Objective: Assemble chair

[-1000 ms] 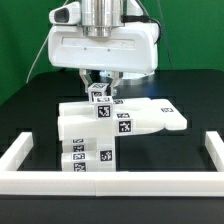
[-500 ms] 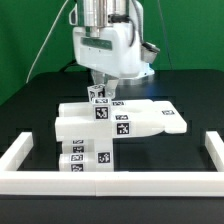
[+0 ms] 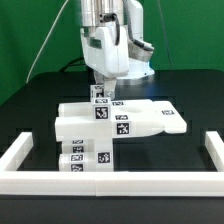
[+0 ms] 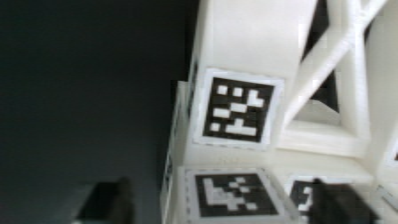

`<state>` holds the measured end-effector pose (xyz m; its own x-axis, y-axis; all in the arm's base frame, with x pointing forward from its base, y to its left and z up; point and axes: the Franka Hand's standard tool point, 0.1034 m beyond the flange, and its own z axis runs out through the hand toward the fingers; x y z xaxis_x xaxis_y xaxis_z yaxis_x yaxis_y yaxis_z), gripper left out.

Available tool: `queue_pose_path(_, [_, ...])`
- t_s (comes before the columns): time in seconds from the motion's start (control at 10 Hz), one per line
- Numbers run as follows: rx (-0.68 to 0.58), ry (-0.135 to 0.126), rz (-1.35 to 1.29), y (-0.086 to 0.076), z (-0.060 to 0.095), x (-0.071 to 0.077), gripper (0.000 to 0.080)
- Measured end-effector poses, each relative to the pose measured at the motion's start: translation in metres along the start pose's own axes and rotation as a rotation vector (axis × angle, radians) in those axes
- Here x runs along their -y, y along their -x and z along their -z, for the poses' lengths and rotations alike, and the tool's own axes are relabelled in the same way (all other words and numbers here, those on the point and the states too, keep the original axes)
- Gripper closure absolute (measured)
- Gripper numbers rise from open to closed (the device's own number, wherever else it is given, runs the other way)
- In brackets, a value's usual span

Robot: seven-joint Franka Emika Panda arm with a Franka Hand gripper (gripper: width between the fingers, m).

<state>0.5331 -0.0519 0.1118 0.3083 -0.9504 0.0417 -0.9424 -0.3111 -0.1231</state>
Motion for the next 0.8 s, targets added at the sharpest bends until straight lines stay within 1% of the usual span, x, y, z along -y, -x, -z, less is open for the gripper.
queue_pose_path(0.1, [0.000,0.001,0.179,-0.0014,0.0000,-0.0007,0.0217])
queue_pose_path(0.2, [0.005,0.004,0.394,-0.0035,0.0009,-0.0007,0.0161])
queue_pose_path(0.3, [0.020,0.012,0.525,-0.0025,0.0018,-0.0009,0.0161])
queue_pose_path(0.5, [0.045,0.018,0.734,-0.0048,0.0015,-0.0054,0.0151])
queue_pose_path(0.8, [0.044,0.015,0.926,-0.0057,0.0013,-0.0051,0.0150])
